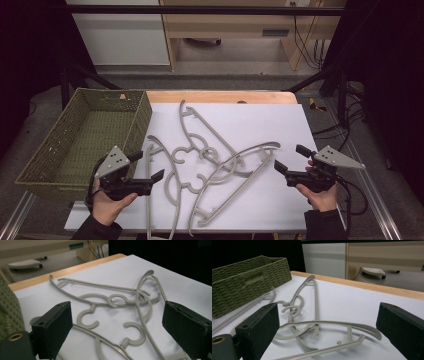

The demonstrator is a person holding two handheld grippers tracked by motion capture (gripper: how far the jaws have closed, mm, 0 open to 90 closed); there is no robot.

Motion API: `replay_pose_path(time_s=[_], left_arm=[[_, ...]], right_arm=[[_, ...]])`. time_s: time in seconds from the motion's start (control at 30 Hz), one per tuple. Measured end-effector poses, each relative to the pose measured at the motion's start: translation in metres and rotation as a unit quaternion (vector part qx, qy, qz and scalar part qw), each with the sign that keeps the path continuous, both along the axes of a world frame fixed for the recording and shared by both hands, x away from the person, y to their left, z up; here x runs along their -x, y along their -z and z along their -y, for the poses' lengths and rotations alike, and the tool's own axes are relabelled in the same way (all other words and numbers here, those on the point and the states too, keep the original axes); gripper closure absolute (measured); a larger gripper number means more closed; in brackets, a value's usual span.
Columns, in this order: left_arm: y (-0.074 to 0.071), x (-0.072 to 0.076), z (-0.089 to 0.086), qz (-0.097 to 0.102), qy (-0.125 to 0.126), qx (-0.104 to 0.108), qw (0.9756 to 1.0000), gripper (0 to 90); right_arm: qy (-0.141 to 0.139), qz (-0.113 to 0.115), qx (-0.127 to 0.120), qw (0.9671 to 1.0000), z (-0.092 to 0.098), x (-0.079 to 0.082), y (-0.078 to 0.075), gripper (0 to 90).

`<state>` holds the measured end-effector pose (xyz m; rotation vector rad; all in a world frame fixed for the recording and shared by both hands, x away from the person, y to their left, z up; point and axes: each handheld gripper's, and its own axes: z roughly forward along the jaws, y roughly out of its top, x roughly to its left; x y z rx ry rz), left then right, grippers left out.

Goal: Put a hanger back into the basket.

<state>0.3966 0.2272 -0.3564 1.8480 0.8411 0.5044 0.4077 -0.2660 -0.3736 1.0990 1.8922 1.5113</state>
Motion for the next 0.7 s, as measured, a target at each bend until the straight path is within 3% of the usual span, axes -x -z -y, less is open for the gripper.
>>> replay_pose_path(time_s=[0.33, 0.7], left_arm=[[0.012, -0.011, 0.037, -0.032, 0.026, -0.033, 0.9986, 10.6], [0.029, -0.024, 0.079, -0.058, 0.051, -0.076, 0.9941, 14.1]], right_arm=[[-0.006, -0.003, 0.004, 1.0000, -0.005, -0.001, 0.000, 4.8], [-0.007, -0.004, 0.003, 1.0000, -0.005, -0.001, 0.001, 4.7]])
